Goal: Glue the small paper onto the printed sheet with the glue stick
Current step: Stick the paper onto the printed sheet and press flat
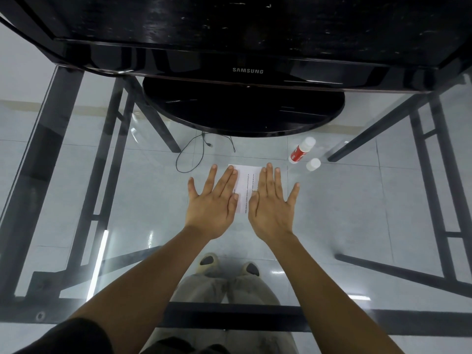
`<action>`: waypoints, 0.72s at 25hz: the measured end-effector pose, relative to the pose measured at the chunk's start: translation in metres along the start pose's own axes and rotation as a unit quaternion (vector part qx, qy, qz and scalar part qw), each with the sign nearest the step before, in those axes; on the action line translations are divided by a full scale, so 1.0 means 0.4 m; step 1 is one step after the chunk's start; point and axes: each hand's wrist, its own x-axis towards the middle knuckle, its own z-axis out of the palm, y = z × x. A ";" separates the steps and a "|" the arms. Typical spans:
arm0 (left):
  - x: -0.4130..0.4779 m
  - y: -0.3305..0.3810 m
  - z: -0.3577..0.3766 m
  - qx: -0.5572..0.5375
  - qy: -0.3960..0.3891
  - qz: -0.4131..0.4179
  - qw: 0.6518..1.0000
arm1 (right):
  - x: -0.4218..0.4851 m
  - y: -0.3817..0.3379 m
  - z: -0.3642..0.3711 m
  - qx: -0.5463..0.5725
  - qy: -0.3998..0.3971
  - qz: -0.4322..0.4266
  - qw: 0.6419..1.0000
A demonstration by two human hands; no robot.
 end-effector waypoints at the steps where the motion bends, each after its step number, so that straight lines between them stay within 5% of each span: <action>1: -0.001 -0.001 0.000 0.002 0.001 0.001 1.000 | -0.003 -0.006 0.003 0.000 -0.004 -0.020 1.000; 4: -0.001 -0.001 0.001 0.007 0.002 0.001 1.000 | -0.001 0.000 0.007 -0.015 -0.018 -0.054 0.998; 15: 0.000 -0.001 0.003 -0.005 0.010 0.000 1.000 | 0.003 -0.016 -0.008 0.085 -0.008 0.065 0.994; 18: -0.001 0.000 0.004 -0.007 0.008 0.004 1.000 | -0.022 -0.019 -0.005 0.056 -0.024 -0.029 0.998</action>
